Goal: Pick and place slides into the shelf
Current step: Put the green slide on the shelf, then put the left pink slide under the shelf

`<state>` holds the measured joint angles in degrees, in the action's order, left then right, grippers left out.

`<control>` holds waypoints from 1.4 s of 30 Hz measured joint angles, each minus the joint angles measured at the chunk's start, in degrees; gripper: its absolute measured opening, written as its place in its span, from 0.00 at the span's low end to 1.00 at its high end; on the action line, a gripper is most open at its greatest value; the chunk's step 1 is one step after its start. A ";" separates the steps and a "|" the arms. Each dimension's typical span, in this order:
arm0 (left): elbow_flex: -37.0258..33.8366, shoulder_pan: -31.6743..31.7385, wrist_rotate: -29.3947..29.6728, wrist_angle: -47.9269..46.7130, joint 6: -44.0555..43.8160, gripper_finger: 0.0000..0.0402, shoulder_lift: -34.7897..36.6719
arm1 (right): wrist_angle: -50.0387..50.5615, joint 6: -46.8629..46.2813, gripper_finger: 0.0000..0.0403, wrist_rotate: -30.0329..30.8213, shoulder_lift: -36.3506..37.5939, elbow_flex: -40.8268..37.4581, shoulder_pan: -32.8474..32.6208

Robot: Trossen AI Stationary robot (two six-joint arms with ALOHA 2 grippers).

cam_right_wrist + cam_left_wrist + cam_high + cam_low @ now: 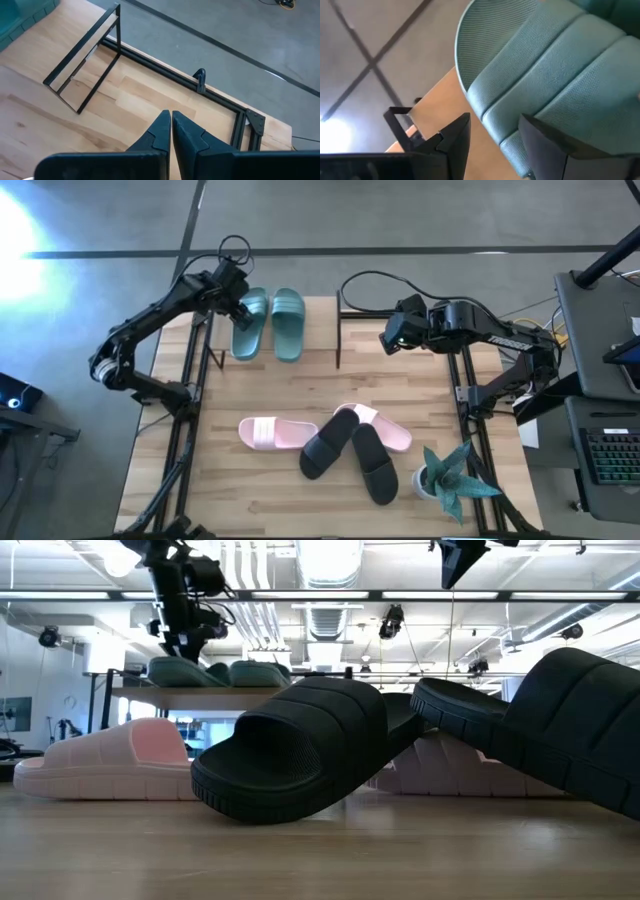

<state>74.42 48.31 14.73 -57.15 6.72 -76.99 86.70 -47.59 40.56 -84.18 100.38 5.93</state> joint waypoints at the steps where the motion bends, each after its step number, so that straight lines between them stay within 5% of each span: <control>1: 0.02 -0.03 -1.00 -0.09 -0.17 0.40 0.40 | 0.02 0.00 0.02 0.00 0.00 0.00 0.00; 9: 0.04 -0.26 -8.17 -0.67 -1.89 0.40 4.82 | 0.02 0.08 0.02 0.04 0.00 -0.02 -0.01; 16: 0.34 -0.52 6.06 -0.98 2.35 0.40 10.56 | 0.08 0.76 0.02 0.16 0.00 -0.06 -0.02; 19: 1.71 -1.12 6.28 -0.73 2.66 0.40 14.91 | 0.33 0.70 0.02 -0.01 0.02 -0.07 -0.09; 21: 2.50 -1.76 1.05 -0.76 0.32 0.40 17.98 | 0.41 0.70 0.02 -0.33 0.02 -0.07 -0.09; 26: 0.63 -4.28 -22.47 -1.01 -16.01 0.40 24.04 | 0.41 0.69 0.02 -1.77 0.04 -0.07 -0.03; 30: -3.80 -11.66 -29.70 -0.24 -25.34 0.39 25.96 | 0.37 0.68 0.02 -3.17 0.04 -0.17 -0.04; 36: -9.41 -28.96 -22.99 7.75 -31.93 0.30 22.09 | -0.34 0.32 0.02 -6.12 -0.17 -0.79 -0.06; 42: -6.88 -43.85 -16.85 10.47 -31.91 0.19 13.16 | -0.70 -1.29 0.02 -12.45 -0.05 -2.90 -3.45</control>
<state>67.54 4.46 -2.12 -46.68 -25.19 -63.84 86.00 -48.88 28.10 -84.23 97.47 2.49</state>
